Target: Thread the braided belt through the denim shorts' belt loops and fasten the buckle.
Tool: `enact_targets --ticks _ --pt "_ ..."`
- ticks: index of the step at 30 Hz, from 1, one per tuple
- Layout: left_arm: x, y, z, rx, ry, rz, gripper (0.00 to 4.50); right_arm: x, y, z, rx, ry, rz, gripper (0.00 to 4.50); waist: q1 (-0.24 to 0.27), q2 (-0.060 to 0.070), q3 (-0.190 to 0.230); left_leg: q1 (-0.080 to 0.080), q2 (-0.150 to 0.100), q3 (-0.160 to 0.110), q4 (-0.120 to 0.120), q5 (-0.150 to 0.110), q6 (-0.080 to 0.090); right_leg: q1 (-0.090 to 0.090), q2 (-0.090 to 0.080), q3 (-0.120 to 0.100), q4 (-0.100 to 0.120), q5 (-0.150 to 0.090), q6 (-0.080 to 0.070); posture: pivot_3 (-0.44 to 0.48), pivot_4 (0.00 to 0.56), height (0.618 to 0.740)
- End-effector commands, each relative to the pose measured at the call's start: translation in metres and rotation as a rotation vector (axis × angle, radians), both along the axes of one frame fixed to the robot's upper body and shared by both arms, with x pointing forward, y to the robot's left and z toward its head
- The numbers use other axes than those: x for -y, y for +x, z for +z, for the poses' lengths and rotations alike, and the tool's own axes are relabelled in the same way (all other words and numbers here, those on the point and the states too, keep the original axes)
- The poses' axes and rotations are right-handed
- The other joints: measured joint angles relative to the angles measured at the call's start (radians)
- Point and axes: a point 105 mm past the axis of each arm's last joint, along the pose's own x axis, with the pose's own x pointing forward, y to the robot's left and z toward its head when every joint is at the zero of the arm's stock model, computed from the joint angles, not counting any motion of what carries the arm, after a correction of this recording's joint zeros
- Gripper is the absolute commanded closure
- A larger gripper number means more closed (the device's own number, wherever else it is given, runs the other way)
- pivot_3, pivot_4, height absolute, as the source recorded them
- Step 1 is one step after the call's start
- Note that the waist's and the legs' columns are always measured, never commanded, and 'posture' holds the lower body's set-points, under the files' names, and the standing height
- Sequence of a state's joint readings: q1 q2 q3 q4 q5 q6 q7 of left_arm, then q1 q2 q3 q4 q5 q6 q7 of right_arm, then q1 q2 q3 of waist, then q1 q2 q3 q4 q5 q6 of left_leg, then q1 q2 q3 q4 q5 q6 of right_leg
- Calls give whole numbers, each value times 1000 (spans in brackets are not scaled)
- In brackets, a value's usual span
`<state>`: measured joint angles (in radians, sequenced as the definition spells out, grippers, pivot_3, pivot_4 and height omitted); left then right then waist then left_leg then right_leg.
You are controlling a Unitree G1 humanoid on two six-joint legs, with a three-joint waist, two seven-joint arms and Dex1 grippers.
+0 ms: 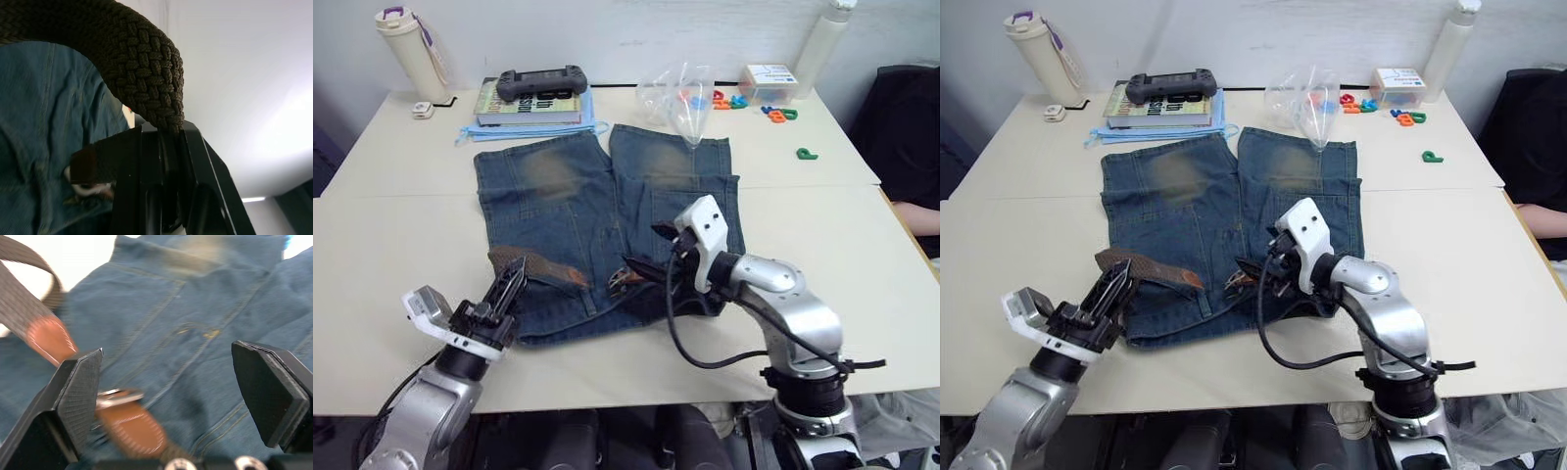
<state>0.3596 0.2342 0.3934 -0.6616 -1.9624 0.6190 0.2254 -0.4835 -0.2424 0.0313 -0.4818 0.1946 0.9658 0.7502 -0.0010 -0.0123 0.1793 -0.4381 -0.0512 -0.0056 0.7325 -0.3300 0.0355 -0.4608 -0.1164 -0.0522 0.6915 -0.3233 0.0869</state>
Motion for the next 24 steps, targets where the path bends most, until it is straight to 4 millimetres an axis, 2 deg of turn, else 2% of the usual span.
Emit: enact_targets --ticks 1,6,14,20,24 --pt "2 -16 -3 24 33 -75 4500 -3 -9 22 36 47 65 21 -1 0 0 0 0 0 0 0 0 0 0 0 0 0 -1 0 150 667" --pt "-5 -19 -10 6 24 -56 4500 -2 -8 29 38 69 54 21 0 1 1 0 1 0 -2 -2 0 0 0 -1 -2 -2 -3 0 150 667" --pt "-29 -20 -15 -7 55 5 4500 -4 -10 29 16 96 52 21 0 1 1 0 1 0 -3 -4 0 0 0 -1 -3 -1 -2 0 150 667" --pt "-25 -31 -23 -39 77 -69 4500 -4 -13 29 7 101 55 21 0 2 1 0 2 0 -3 -4 0 0 0 -1 -3 -2 -3 0 150 667" --pt "-24 -20 -31 -97 69 -48 4500 -4 -13 31 10 103 53 21 1 2 1 0 2 0 -3 -4 0 0 0 -1 -4 -1 -2 0 150 667"
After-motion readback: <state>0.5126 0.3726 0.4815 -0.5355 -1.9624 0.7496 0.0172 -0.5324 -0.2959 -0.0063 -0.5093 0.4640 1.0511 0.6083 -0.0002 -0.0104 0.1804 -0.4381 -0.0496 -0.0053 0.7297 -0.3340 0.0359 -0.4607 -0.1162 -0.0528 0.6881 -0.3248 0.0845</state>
